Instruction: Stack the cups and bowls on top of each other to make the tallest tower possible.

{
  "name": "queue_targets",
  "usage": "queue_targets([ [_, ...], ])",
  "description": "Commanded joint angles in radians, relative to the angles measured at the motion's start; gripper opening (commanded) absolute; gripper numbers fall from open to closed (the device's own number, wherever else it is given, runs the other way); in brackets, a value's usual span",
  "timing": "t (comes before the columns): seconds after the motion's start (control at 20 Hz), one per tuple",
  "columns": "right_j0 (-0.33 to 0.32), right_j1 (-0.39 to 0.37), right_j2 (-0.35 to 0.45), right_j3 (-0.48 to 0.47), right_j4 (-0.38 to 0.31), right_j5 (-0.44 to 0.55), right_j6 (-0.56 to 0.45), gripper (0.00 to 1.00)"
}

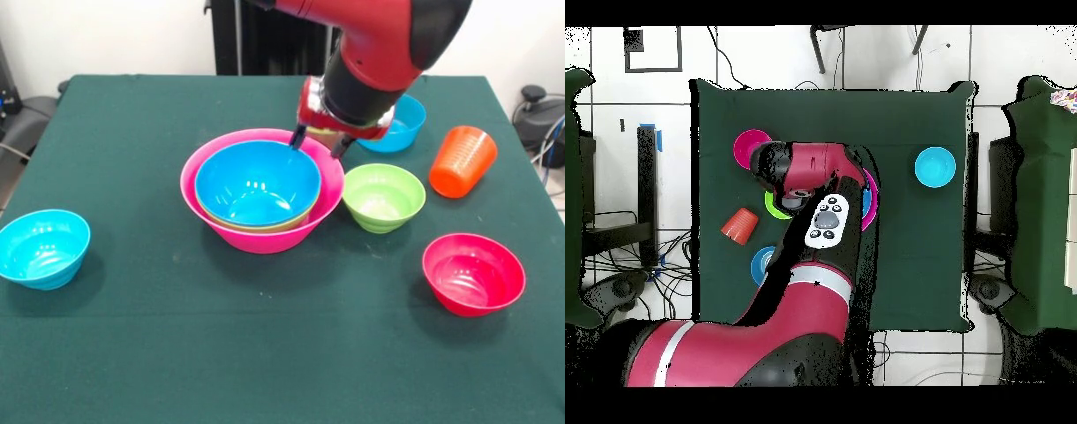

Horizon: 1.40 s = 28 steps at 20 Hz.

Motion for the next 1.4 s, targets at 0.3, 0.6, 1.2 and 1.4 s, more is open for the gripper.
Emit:
queue_targets([
  [0.3, 0.026, -0.028, 0.052, -0.096, -0.023, 0.228, 0.079, 1.0],
  [0.6, 0.051, -0.031, 0.014, -0.249, -0.039, 0.422, 0.082, 1.0],
  [1.2, 0.047, 0.101, 0.016, -0.604, -0.012, 0.758, 0.134, 1.0],
  [1.4, 0.037, 0.177, 0.025, -0.718, 0.002, 0.802, 0.146, 1.0],
])
